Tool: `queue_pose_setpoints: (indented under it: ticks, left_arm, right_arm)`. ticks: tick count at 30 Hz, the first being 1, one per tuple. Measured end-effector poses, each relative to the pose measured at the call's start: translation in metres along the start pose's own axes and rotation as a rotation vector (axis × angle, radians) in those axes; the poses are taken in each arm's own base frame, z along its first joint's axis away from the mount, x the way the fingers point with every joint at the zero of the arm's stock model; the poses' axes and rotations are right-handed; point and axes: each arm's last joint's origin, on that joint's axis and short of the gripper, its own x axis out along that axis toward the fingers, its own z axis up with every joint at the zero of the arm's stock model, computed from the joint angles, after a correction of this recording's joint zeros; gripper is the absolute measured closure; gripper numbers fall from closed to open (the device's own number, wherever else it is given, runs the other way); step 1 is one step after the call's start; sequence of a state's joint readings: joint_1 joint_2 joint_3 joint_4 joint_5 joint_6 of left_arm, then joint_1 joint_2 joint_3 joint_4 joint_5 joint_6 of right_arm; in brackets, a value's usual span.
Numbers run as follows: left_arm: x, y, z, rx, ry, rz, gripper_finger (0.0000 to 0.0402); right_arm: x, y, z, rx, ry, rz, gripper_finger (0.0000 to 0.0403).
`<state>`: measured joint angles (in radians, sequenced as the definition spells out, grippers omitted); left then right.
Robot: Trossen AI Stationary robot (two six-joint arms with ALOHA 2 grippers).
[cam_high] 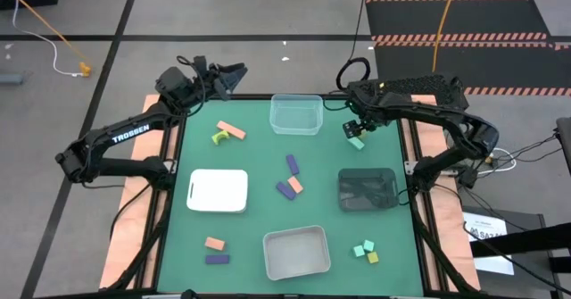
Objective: Sort & place blocks by color
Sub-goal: Put the top right green block into the transparent bin
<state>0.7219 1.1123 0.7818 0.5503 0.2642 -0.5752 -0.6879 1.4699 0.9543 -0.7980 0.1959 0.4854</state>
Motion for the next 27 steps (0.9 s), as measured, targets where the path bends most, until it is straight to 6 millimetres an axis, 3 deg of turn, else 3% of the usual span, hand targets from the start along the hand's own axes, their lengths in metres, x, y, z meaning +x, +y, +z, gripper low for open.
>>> queue_pose_setpoints:
  ticks: [8,15,22,27]
  left_arm:
    - [0.000,0.000,0.000,0.025,0.000,0.001,0.0188]
    - [0.000,0.000,0.000,0.046,0.000,0.001,0.0188]
    - [0.000,0.000,0.000,0.047,0.000,0.001,0.0188]
    - [0.000,0.000,0.000,0.047,0.001,0.002,0.0188]
  right_arm:
    - [0.015,0.004,0.001,-0.026,0.054,-0.017,0.0160]
    - [0.015,0.003,0.002,-0.028,0.025,-0.054,0.0289]
    - [0.013,0.002,0.002,-0.041,0.020,-0.054,0.0294]
    - [-0.006,0.000,0.008,0.021,-0.112,0.016,0.0294]
